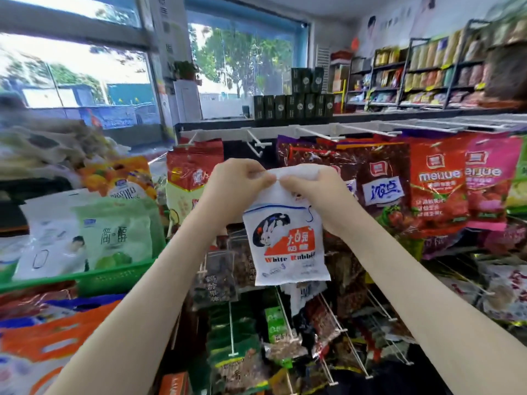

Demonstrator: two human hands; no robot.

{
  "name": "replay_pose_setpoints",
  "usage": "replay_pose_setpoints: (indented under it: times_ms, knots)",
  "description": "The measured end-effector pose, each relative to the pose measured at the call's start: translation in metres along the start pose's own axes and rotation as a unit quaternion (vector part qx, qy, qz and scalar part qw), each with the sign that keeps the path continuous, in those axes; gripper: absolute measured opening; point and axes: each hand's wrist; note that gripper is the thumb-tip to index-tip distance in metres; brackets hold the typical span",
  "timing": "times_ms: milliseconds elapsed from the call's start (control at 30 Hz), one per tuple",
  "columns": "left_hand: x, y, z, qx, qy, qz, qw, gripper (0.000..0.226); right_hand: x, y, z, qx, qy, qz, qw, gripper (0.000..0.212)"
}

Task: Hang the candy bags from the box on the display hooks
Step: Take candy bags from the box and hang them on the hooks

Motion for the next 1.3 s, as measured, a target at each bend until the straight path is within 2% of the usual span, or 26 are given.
replay_pose_setpoints:
  times_ms: [133,300,500,667,767,867,1033,1167,1300]
  knots:
    - [0.0,0.024,0.014,0.05,-0.067,-0.039,0.996,0.018,-0.017,0.034,-0.011,-0.037,0.025,-0.046,0.998,0.012]
    - [0.005,0.048,0.022,0.047,-0.045,-0.101,0.993,0.019,-0.031,0.07,-0.018,-0.054,0.085,-0.073,0.992,0.013]
    - [0.001,0.068,0.019,0.042,0.016,-0.115,0.992,0.021,-0.03,0.087,-0.016,-0.076,0.144,-0.084,0.983,0.011]
    - [-0.002,0.076,0.019,0.027,0.081,-0.116,0.99,0.021,-0.024,0.093,-0.018,-0.077,0.122,-0.066,0.987,0.024]
    - [-0.002,0.078,0.018,0.01,0.165,-0.143,0.976,0.024,-0.019,0.097,-0.018,-0.064,0.098,-0.055,0.992,0.017]
    - [-0.001,0.08,0.019,0.014,0.156,-0.148,0.976,0.023,-0.017,0.105,-0.017,-0.049,0.079,-0.05,0.994,0.002]
    - [-0.001,0.086,0.023,0.033,0.177,-0.117,0.977,0.024,-0.017,0.116,-0.017,-0.092,0.031,-0.029,0.995,0.012]
    - [-0.003,0.089,0.019,0.029,0.243,-0.106,0.964,0.025,-0.018,0.121,-0.019,-0.108,0.033,-0.03,0.993,0.015]
    - [-0.006,0.087,0.021,0.019,0.251,-0.12,0.96,0.025,-0.021,0.118,-0.013,-0.136,-0.042,-0.03,0.989,0.021]
Point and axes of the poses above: each hand's wrist, its own y-axis towards the middle knuckle, its own x-axis out of the back of the hand, z = x × y, and after that the axes turned 7 degrees about -y, right-handed
